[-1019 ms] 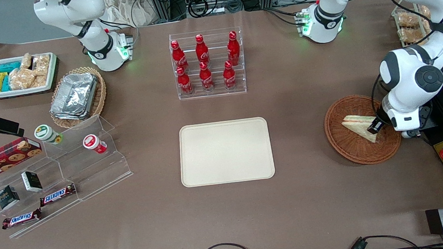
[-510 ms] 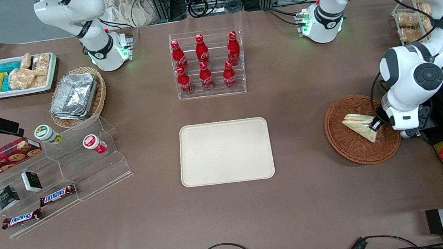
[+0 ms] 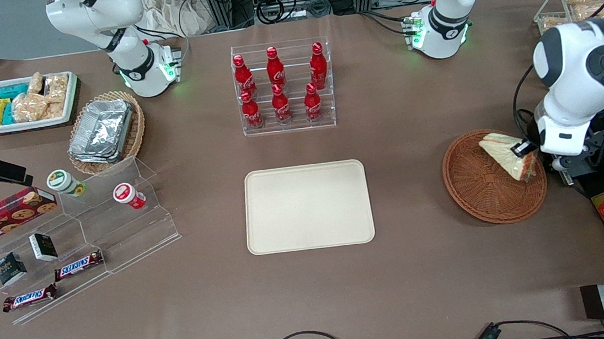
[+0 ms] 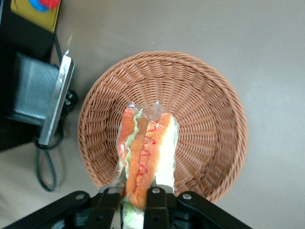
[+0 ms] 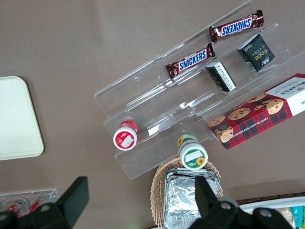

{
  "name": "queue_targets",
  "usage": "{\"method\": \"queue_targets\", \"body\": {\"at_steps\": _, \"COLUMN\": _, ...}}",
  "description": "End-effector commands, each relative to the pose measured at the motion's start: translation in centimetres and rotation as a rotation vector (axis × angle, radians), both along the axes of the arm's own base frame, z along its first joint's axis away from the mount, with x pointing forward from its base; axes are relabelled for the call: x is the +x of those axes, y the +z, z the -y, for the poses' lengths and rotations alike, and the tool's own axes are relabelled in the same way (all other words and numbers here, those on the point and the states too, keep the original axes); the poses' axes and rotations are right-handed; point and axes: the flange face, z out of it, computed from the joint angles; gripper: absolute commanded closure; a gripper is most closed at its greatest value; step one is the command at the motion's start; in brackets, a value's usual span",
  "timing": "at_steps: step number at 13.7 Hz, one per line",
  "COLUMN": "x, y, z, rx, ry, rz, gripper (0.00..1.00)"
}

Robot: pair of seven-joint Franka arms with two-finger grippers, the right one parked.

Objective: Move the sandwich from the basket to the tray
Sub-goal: 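Carry the held sandwich with the left gripper over the cream tray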

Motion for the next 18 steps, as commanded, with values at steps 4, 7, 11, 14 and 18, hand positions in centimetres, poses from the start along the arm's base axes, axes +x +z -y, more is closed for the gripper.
{"method": "queue_targets", "body": {"at_steps": 4, "x": -0.4, "y": 7.2, "z": 5.0, "rx": 0.025, "ry": -0.362, "rz": -0.042, "gripper": 1.00}}
{"method": "queue_targets", "body": {"at_steps": 7, "x": -0.9, "y": 8.7, "z": 10.2, "rx": 0.036, "ry": -0.447, "rz": -0.061, "gripper": 1.00}}
{"method": "queue_targets", "body": {"at_steps": 11, "x": -2.4, "y": 8.7, "z": 17.2, "rx": 0.027, "ry": -0.526, "rz": -0.045, "gripper": 1.00}}
{"method": "queue_targets", "body": {"at_steps": 14, "x": -2.9, "y": 8.2, "z": 22.5, "rx": 0.008, "ry": -0.526, "rz": -0.036, "gripper": 1.00}}
{"method": "queue_targets", "body": {"at_steps": 18, "x": -3.1, "y": 5.7, "z": 27.3, "rx": -0.019, "ry": -0.524, "rz": -0.036, "gripper": 1.00}}
